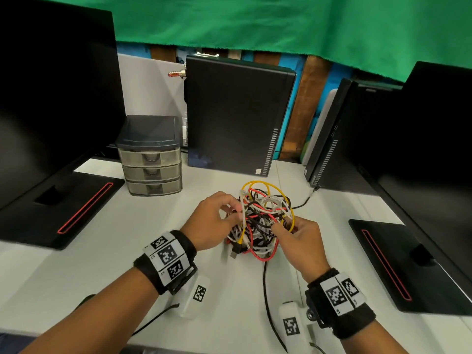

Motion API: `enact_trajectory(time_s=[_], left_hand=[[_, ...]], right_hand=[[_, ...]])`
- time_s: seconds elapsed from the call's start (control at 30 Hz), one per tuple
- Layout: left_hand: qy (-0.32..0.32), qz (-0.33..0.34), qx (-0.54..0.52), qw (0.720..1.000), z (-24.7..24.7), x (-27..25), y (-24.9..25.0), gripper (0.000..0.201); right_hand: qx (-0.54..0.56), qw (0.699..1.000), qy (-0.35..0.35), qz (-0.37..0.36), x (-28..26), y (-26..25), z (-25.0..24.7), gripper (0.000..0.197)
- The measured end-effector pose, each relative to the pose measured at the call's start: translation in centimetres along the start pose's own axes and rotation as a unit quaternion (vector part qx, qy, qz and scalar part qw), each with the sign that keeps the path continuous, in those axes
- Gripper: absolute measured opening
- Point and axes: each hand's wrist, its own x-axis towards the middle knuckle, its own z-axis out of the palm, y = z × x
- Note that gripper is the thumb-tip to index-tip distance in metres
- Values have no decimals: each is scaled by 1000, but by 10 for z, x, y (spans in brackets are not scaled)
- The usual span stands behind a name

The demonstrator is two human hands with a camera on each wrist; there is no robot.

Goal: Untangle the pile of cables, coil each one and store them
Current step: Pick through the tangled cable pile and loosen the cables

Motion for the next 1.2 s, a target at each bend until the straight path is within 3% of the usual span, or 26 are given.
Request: enact_trajectory(time_s=[0.1, 0.23, 0.4, 0.47, 0.53, 0.6, 0.7, 0.8, 0.9, 1.0, 1.13, 1.2], left_hand=[[-46, 32, -3, 998, 0, -5, 9, 19], [-103, 86, 37, 990, 2, -9, 9, 31], [-79, 103, 48, 990, 4, -9, 11, 27], [-46, 89, 53, 994, 7, -7, 12, 24], [-22, 69, 53, 996, 9, -6, 13, 24], [-7, 63, 49, 997, 8, -3, 14, 19], [11, 68, 34, 997, 2, -2, 17, 16], [40, 73, 9, 996, -4, -1, 23, 16], [90, 100, -22, 991, -13, 1, 29, 16], [105, 102, -56, 988, -22, 6, 27, 18], [129, 102, -74, 983, -30, 8, 25, 26], [139, 118, -89, 979, -36, 9, 30, 27]], right_hand=[[18, 1000, 6, 16, 0, 1, 3, 40], [63, 997, 3, 32, -2, 2, 4, 17], [110, 989, -56, 78, -1, 7, 2, 16], [43, 997, -50, 50, 5, 8, 0, 11], [-84, 996, 17, -13, 7, 2, -5, 25], [-129, 981, 72, -123, 2, -18, -9, 32], [-189, 957, -38, -217, 1, -40, 1, 20], [-319, 918, -114, -208, 16, -42, 17, 15], [-388, 896, -113, -186, 37, -42, 23, 32], [-437, 867, -113, -212, 47, -53, 17, 41], [-558, 791, -108, -226, 55, -76, 0, 38], [-569, 790, -90, -211, 63, -82, -12, 29]])
